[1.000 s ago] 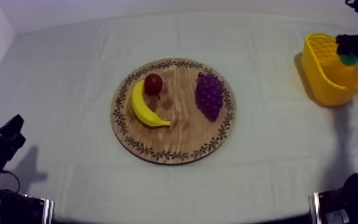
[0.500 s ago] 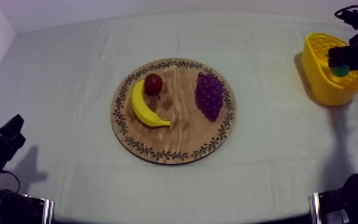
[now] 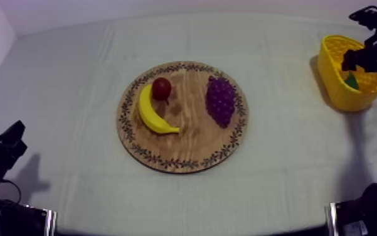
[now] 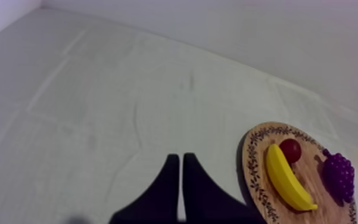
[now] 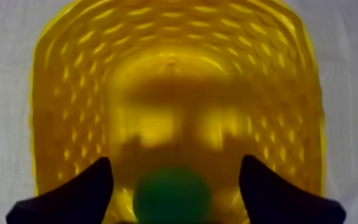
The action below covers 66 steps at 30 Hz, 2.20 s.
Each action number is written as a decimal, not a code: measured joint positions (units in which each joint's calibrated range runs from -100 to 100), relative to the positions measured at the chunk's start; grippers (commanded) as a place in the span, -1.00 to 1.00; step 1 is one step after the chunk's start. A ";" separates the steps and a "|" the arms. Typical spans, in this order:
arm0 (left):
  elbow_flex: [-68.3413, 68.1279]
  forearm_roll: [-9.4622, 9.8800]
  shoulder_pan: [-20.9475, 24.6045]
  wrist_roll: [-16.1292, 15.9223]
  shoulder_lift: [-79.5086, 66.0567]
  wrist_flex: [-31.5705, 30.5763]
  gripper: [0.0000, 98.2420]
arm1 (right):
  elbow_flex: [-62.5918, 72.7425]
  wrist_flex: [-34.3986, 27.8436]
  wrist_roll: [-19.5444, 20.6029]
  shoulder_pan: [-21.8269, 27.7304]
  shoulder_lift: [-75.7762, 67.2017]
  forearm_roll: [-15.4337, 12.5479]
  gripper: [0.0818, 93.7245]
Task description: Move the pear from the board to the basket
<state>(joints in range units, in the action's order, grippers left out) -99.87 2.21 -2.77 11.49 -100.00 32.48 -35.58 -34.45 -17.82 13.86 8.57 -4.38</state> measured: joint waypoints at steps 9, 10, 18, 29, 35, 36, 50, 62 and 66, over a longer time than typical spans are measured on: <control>0.00 0.00 0.00 0.00 0.00 0.00 -1.00 | -2.61 3.20 -3.40 0.52 -4.04 -4.21 -0.37; 0.00 0.00 0.00 0.00 0.00 0.00 -1.00 | -3.10 3.87 -4.06 0.53 -4.96 -5.14 -0.48; 0.00 0.00 0.00 0.00 0.00 0.00 -1.00 | -10.21 11.34 -9.47 -0.74 -15.23 -12.80 -0.96; 0.00 0.00 0.00 0.00 0.00 0.00 -1.00 | -30.88 17.92 -17.87 -5.65 -38.32 -23.02 -1.00; 0.00 0.00 0.00 0.00 0.00 0.00 -1.00 | -44.09 16.39 -22.10 -8.42 -52.57 -25.72 -1.00; 0.00 0.00 0.00 0.00 0.00 0.00 -1.00 | -46.11 15.63 -22.62 -8.56 -54.90 -25.78 -1.00; 0.00 0.00 0.00 0.00 0.00 0.00 -1.00 | -59.32 5.44 -14.24 -12.02 -81.66 -14.70 -1.00; 0.00 0.00 0.00 0.00 0.00 0.00 -1.00 | -62.63 -4.13 0.92 -14.56 -100.27 -0.71 -0.84; 0.00 0.00 0.00 0.00 0.00 0.00 -1.00 | -63.16 -5.29 4.67 -14.76 -103.65 0.87 -0.80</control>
<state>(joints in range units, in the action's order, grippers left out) -99.87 2.21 -2.77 11.49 -100.00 32.48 -98.75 -39.74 -13.15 -0.90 -95.08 -3.51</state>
